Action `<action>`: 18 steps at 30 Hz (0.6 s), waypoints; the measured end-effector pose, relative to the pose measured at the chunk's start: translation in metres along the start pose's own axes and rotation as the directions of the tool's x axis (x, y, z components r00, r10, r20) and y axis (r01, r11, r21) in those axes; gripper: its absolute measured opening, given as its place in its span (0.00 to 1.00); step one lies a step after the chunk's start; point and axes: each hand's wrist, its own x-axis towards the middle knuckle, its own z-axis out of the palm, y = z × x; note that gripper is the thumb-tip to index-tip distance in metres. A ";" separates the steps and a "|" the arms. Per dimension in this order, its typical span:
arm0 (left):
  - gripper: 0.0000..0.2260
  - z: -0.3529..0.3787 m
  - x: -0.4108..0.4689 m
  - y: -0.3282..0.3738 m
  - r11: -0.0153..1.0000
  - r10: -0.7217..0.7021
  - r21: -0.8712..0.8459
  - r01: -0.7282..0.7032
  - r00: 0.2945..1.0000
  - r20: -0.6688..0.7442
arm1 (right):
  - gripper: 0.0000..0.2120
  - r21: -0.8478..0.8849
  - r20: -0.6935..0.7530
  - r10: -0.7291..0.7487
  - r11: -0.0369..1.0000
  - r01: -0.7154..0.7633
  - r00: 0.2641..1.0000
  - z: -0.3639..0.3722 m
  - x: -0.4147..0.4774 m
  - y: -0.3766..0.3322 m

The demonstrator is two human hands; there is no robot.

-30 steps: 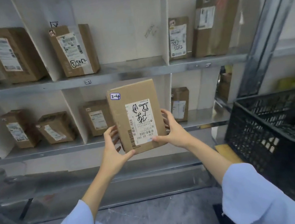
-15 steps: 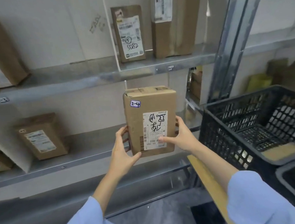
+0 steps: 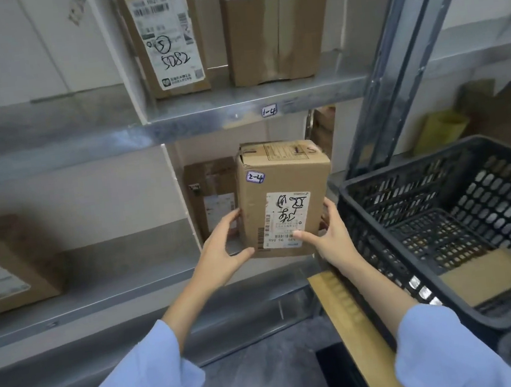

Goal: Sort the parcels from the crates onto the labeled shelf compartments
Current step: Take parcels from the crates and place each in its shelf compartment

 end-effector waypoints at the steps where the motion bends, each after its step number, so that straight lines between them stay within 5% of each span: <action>1: 0.35 0.001 0.007 -0.004 1.000 -0.004 0.018 0.004 1.000 0.017 | 0.44 -0.009 -0.017 -0.006 1.000 0.006 1.000 0.001 0.006 0.004; 12: 0.30 0.002 0.047 -0.059 0.884 0.047 0.460 -0.086 0.994 0.094 | 0.43 -0.080 -0.068 -0.023 0.997 0.017 0.997 0.012 0.074 0.050; 18: 0.30 0.013 0.059 -0.079 0.865 0.060 0.487 -0.119 0.989 0.135 | 0.44 -0.060 -0.065 0.055 0.996 -0.059 0.996 0.021 0.107 0.068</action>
